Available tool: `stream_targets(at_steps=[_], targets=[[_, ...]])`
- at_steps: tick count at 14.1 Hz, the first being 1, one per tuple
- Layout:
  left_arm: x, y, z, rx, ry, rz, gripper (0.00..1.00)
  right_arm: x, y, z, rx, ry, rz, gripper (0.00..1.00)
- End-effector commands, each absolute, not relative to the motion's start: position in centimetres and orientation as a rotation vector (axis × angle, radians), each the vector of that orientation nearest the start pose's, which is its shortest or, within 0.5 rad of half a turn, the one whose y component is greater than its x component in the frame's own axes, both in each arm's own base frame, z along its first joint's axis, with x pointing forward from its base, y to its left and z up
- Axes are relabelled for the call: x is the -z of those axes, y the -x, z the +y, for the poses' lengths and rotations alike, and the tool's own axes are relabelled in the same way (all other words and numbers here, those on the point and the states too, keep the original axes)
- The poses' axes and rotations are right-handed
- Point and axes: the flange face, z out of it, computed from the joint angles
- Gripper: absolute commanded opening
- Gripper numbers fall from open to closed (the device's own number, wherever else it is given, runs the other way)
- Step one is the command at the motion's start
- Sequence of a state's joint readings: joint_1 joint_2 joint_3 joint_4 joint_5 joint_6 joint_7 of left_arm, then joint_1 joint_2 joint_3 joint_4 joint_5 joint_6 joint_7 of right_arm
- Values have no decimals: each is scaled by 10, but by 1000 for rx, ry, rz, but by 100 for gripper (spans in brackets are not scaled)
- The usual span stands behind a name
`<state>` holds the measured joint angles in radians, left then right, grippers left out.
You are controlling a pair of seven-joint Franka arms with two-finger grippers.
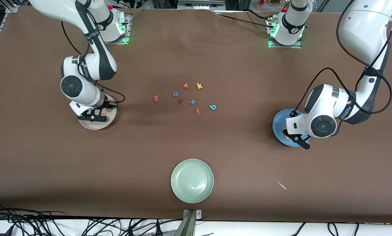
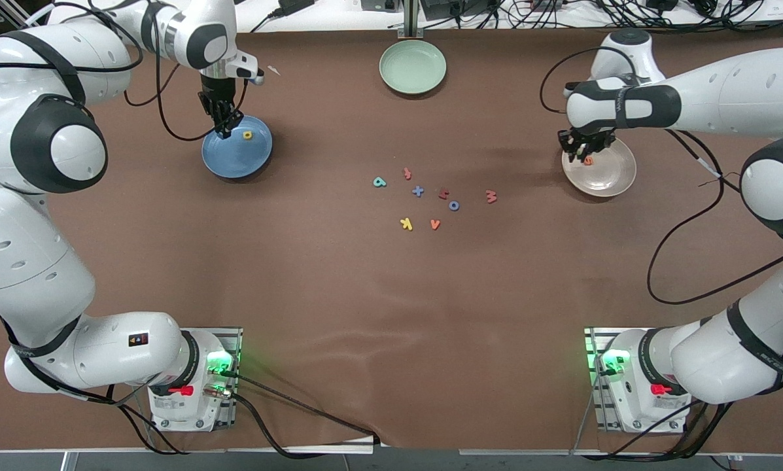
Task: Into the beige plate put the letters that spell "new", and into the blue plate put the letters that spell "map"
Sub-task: 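Drop '3' on the blue plate while the right gripper drops 'n' on white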
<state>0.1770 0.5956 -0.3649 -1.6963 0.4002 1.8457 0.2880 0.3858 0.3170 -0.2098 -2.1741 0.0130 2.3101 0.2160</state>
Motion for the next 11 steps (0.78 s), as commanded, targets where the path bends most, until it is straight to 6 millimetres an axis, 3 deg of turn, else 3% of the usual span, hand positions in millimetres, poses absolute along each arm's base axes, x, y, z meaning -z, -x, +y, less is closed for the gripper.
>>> stream_targets(at_steps=[1, 2, 3, 4, 6, 7, 8, 10, 11], targets=[[-217, -615, -45, -536, 2766, 992, 4, -230, -536, 78, -281, 3211, 21, 31], [-216, -615, -43, -535, 2762, 992, 4, -230, -539, 77, -278, 3210, 48, 75], [-216, -614, -43, -537, 2761, 993, 4, -234, -542, 82, -268, 3209, 41, 100], [-214, -613, -44, -541, 2760, 997, 8, -239, -541, 88, -270, 3206, 24, 100], [-214, -613, -43, -542, 2761, 995, 29, -252, -541, 120, -326, 3195, -41, 100], [-215, -613, -43, -542, 2761, 992, 79, -257, -541, 141, -343, 3191, -60, 100], [-220, -615, -44, -540, 2766, 985, 100, -257, -538, 161, -346, 3187, -70, 100], [-238, -616, -52, -527, 2767, 965, 100, -256, -528, 201, -320, 3175, -109, 100], [-252, -620, -66, -502, 2764, 976, 100, -256, -524, 216, -289, 3165, -127, 100]])
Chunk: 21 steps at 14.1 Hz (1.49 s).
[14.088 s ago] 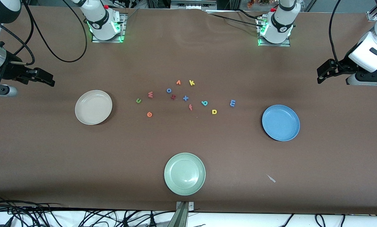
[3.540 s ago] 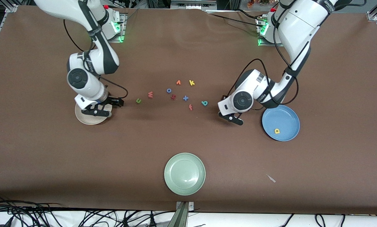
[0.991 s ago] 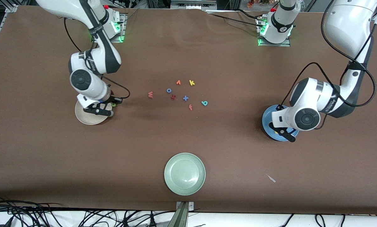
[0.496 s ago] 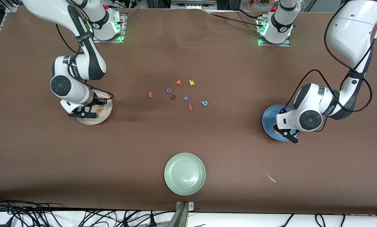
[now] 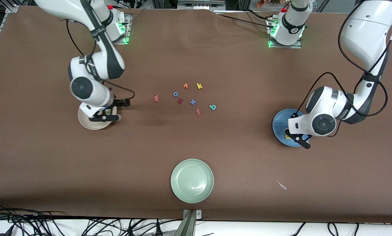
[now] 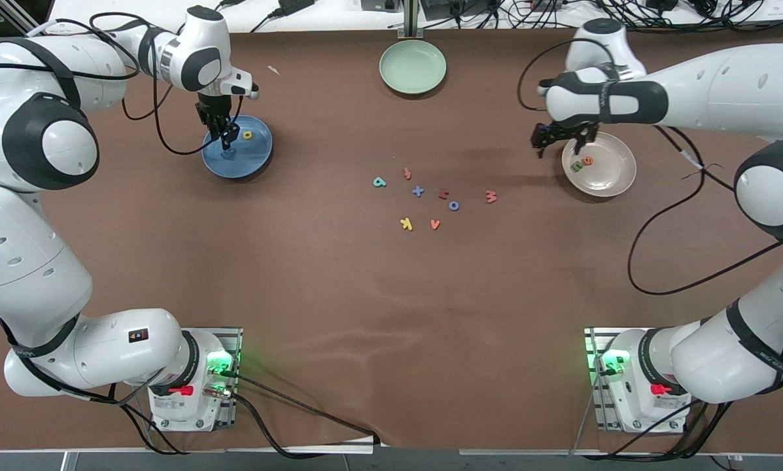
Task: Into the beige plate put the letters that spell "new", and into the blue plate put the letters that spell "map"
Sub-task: 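Drop '3' on the blue plate while the right gripper drops 'n' on white, then grasp the teal letter with the left gripper while the right gripper grasps pink 'w'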
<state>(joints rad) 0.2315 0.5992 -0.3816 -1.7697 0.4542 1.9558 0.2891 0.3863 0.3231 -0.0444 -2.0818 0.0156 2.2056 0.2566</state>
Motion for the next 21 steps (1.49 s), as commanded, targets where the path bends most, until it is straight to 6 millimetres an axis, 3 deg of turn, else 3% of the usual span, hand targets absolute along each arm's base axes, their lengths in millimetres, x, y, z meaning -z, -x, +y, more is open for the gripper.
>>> stream_targets(at_steps=[1, 4, 6, 8, 12, 13, 16, 18, 19, 21], targets=[[-262, -620, -82, -509, 2768, 963, 100, -256, -518, 232, -266, 3156, -140, 100], [-284, -613, -131, -510, 2835, 785, 100, -234, -503, 277, -203, 3128, -90, 100], [-281, -607, -151, -555, 2988, 601, 100, -216, -494, 295, -186, 3115, -4, 100], [-281, -604, -178, -552, 3103, 434, 100, -208, -485, 304, -192, 3114, 35, 100], [-279, -591, -240, -480, 3118, 111, 100, -189, -470, 313, -206, 3119, 105, 99], [-276, -582, -263, -471, 3109, 33, 100, -187, -467, 312, -216, 3123, 112, 97], [-259, -563, -319, -424, 3103, -233, 100, -175, -450, 314, -249, 3130, 81, 86], [-239, -546, -358, -392, 3105, -364, 100, -175, -449, 314, -249, 3130, 79, 70], [-230, -541, -372, -380, 3113, -423, 100, -174, -449, 314, -247, 3129, 79, 64], [-218, -542, -377, -375, 3138, -488, 99, -174, -449, 315, -246, 3127, 77, 53]])
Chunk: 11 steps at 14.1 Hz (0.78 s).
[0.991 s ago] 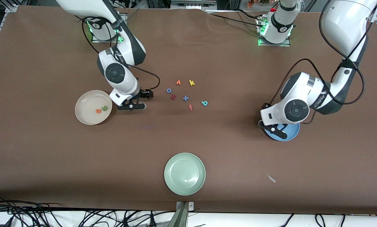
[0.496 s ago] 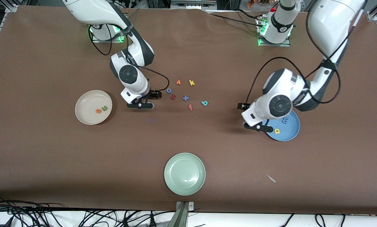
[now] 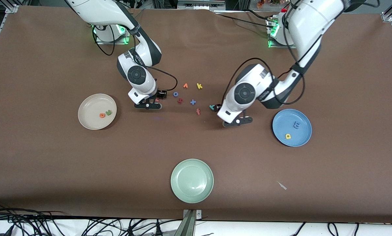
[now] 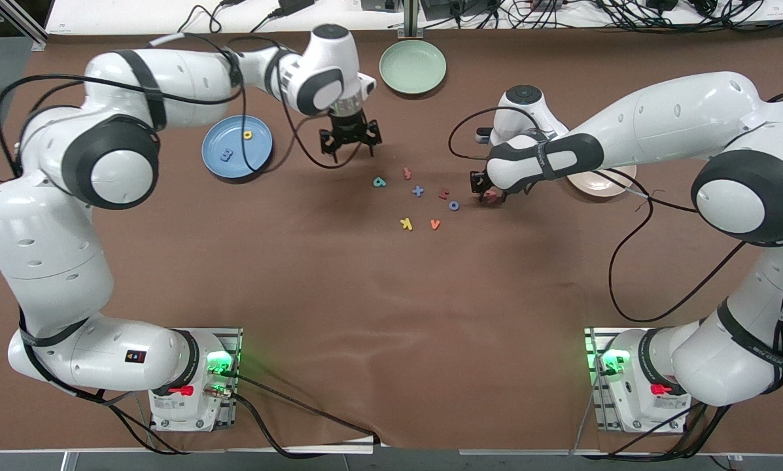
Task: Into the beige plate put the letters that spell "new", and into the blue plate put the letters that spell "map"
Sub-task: 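Grasp the teal letter with the left gripper while the right gripper grasps pink 'w'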
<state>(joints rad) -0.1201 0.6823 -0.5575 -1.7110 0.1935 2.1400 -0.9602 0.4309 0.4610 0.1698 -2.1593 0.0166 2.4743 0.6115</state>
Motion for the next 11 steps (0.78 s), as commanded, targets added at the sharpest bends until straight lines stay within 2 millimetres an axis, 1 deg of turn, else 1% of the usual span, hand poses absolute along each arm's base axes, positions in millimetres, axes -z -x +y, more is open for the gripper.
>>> stream_targets(at_steps=[1, 2, 5, 6, 7, 8, 9, 11], targets=[[-216, -541, -379, -376, 3147, -490, 98, -174, -449, 315, -238, 3124, 75, 45], [-209, -536, -383, -395, 3141, -486, 96, -174, -450, 315, -231, 3122, 75, 37], [-198, -524, -397, -424, 3132, -457, 86, -177, -452, 317, -231, 3122, 77, 9], [-193, -521, -398, -433, 3131, -454, 84, -186, -457, 318, -210, 3116, 57, 2], [-191, -519, -401, -430, 3138, -449, 82, -197, -465, 316, -213, 3121, 59, 0], [-188, -519, -403, -428, 3146, -450, 82, -215, -478, 309, -260, 3141, 67, 0], [-186, -518, -405, -424, 3154, -450, 81, -230, -494, 294, -310, 3164, 40, 0], [-180, -513, -413, -424, 3165, -439, 79, -255, -518, 259, -398, 3177, -154, 0]])
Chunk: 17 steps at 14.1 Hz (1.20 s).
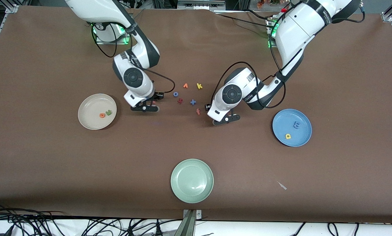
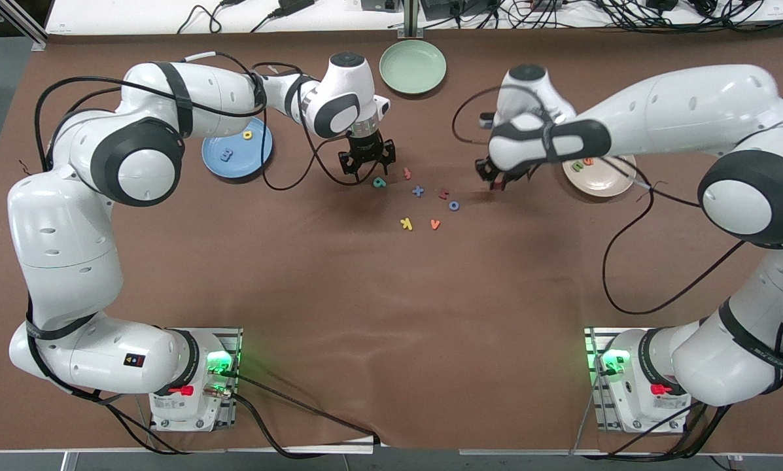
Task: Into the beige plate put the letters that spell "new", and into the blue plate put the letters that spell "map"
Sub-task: 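Carry pink 'w' to the white plate and open the right gripper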
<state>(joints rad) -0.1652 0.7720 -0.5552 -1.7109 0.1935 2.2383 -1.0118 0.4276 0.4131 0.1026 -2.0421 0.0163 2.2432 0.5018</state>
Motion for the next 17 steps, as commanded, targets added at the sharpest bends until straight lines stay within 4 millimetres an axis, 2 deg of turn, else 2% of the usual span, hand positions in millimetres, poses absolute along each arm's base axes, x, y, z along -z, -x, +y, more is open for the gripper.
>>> stream_targets(at_steps=[1, 3, 5, 6, 9, 10, 11, 12, 13, 15, 17], targets=[[-178, -512, -412, -427, 3162, -440, 77, -260, -529, 233, -412, 3175, -218, 0], [-176, -510, -413, -433, 3160, -434, 63, -263, -541, 194, -427, 3157, -364, 0], [-176, -509, -411, -434, 3157, -434, 37, -261, -552, 151, -437, 3143, -461, 0], [-175, -508, -412, -436, 3156, -432, 31, -260, -558, 129, -443, 3143, -477, 0], [-168, -506, -412, -452, 3150, -433, 30, -241, -562, 83, -506, 3128, -542, 0], [-166, -506, -412, -456, 3148, -433, 30, -233, -562, 71, -529, 3130, -513, 10], [-166, -506, -412, -458, 3147, -432, 30, -229, -562, 63, -542, 3132, -465, 56], [-166, -506, -412, -456, 3148, -433, 31, -233, -564, 63, -535, 3136, -453, 99], [-166, -506, -412, -456, 3148, -433, 32, -243, -568, 65, -516, 3134, -458, 100], [-165, -506, -412, -459, 3146, -440, 46, -277, -581, 81, -558, 3127, -456, 100], [-163, -505, -411, -466, 3143, -440, 47, -319, -596, 96, -619, 3129, -405, 100]])
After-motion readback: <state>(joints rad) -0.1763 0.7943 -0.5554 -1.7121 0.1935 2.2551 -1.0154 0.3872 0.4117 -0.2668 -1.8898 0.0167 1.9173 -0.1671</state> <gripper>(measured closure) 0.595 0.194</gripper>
